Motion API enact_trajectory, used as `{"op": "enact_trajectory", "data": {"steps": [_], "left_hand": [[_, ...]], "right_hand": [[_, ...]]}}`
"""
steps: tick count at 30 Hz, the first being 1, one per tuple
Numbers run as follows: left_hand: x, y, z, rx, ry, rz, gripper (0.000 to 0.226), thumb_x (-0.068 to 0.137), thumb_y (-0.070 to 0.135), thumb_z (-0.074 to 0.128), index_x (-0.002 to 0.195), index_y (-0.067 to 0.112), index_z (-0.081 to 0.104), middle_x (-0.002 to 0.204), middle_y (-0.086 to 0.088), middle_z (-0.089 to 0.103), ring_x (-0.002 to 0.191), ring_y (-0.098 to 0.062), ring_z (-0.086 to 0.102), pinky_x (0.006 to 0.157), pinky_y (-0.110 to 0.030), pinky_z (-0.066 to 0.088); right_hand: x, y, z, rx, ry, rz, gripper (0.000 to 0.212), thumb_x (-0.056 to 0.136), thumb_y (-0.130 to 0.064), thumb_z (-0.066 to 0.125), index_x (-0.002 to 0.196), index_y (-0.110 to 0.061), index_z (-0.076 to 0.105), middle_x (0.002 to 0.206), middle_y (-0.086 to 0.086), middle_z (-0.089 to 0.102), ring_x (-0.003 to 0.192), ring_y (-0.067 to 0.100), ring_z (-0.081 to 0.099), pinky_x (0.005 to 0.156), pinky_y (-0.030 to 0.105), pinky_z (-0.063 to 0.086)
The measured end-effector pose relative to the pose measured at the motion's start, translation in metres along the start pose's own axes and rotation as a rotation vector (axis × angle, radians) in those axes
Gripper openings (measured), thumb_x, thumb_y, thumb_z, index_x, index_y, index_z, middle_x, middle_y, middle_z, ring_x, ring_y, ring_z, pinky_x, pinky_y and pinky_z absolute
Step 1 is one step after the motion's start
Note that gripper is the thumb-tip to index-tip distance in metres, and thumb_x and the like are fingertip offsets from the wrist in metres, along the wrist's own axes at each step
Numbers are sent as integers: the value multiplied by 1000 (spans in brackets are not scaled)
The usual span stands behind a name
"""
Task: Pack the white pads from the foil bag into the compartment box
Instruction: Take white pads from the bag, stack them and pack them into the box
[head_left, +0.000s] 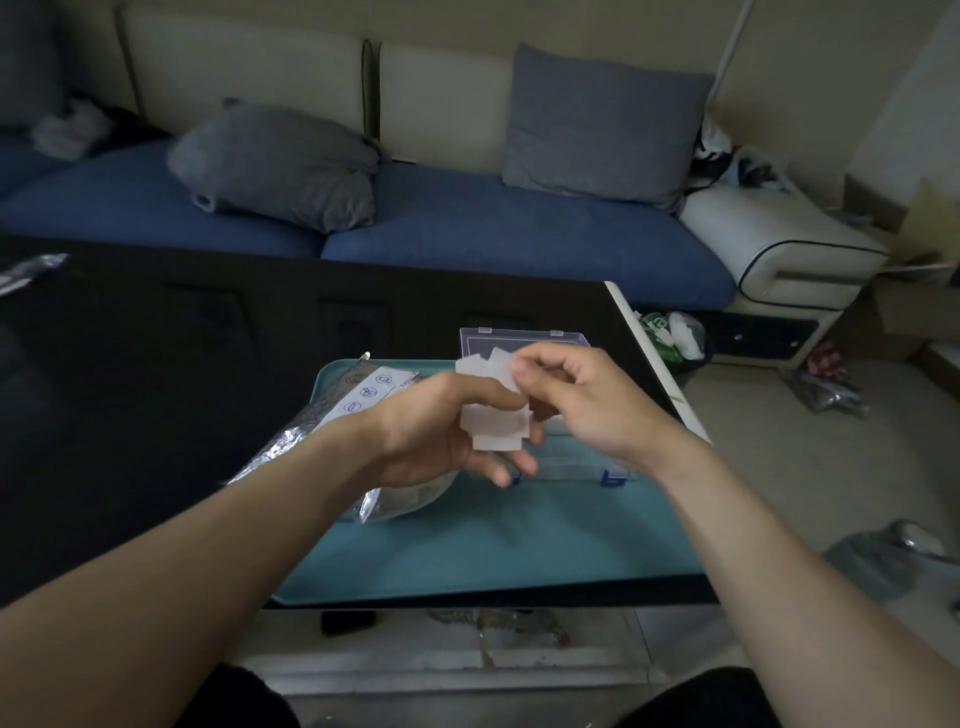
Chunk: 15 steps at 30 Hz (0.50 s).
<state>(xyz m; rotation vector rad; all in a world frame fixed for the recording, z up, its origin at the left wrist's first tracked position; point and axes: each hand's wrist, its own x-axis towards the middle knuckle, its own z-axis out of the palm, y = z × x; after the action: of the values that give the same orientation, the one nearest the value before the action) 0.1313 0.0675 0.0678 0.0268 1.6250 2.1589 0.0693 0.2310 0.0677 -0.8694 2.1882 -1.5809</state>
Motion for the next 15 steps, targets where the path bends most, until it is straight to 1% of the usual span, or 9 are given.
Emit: {"op": "enact_trajectory", "data": {"steps": [2, 3, 5, 6, 8, 10, 11, 13, 15], "left_hand": [[2, -3, -1, -62, -45, -14, 26, 92, 4, 42, 112, 0, 58, 91, -18, 64, 75, -36, 67, 58, -34, 57], [3, -4, -1, -81, -42, -20, 27, 91, 2, 40, 111, 0, 58, 89, -18, 64, 75, -36, 67, 59, -34, 58], [5, -5, 0, -99, -5, -39, 26, 90, 0, 39, 104, 1, 60, 83, -17, 63, 71, -33, 67, 59, -34, 59], [6, -4, 0, -107, 7, -46, 25, 89, 0, 40, 100, 2, 62, 80, -17, 63, 70, -32, 66, 59, -33, 59], [7, -4, 1, -122, -2, -44, 29, 88, 1, 40, 95, 7, 68, 81, -16, 63, 69, -28, 64, 59, -32, 58], [10, -4, 2, -93, -2, -33, 34, 88, 4, 41, 93, 14, 72, 86, -14, 61, 72, -25, 61, 67, -35, 53], [11, -4, 3, -75, 7, -33, 36, 88, 5, 42, 87, 17, 75, 87, -13, 60, 74, -24, 60, 73, -36, 48], [13, -6, 5, -62, 9, -37, 33, 87, 6, 46, 81, 19, 76, 90, -15, 60, 81, -25, 58, 81, -41, 43], [14, -9, 8, -36, 2, -42, 21, 83, 7, 53, 93, 14, 70, 98, -17, 57, 88, -28, 56, 80, -43, 47]], "right_hand": [[0, 1, 2, -25, -37, 25, 23, 106, -12, 47, 119, -17, 66, 80, 3, 64, 57, 12, 53, 68, 27, 50], [0, 0, 3, -15, -41, 55, 31, 104, -6, 48, 128, -19, 62, 92, 1, 65, 58, 10, 54, 68, 27, 50], [-1, -4, 1, 77, -76, 117, 60, 87, 3, 57, 142, -21, 52, 124, 1, 59, 68, 9, 60, 70, 23, 51], [-1, -5, -1, 104, -110, 123, 75, 75, 2, 59, 145, -23, 47, 134, 1, 54, 80, 10, 63, 73, 21, 52], [-5, -6, -4, -15, -181, 69, 91, 68, -1, 64, 151, -28, 37, 139, -1, 49, 103, 10, 63, 80, 23, 55], [-6, -3, -1, -254, -215, 17, 101, 72, -6, 82, 153, -35, 30, 133, -6, 52, 104, 4, 64, 86, 24, 56], [-5, -2, 3, -341, -202, 7, 103, 70, -11, 88, 152, -38, 32, 131, -9, 54, 102, 2, 65, 91, 26, 56], [-3, -1, 9, -411, -129, -50, 92, 65, -20, 93, 143, -34, 47, 130, -11, 56, 110, 3, 61, 97, 33, 54], [-1, -1, 11, -451, -64, -124, 75, 62, -19, 94, 129, -27, 60, 128, -11, 57, 114, 2, 58, 96, 31, 53]]}}
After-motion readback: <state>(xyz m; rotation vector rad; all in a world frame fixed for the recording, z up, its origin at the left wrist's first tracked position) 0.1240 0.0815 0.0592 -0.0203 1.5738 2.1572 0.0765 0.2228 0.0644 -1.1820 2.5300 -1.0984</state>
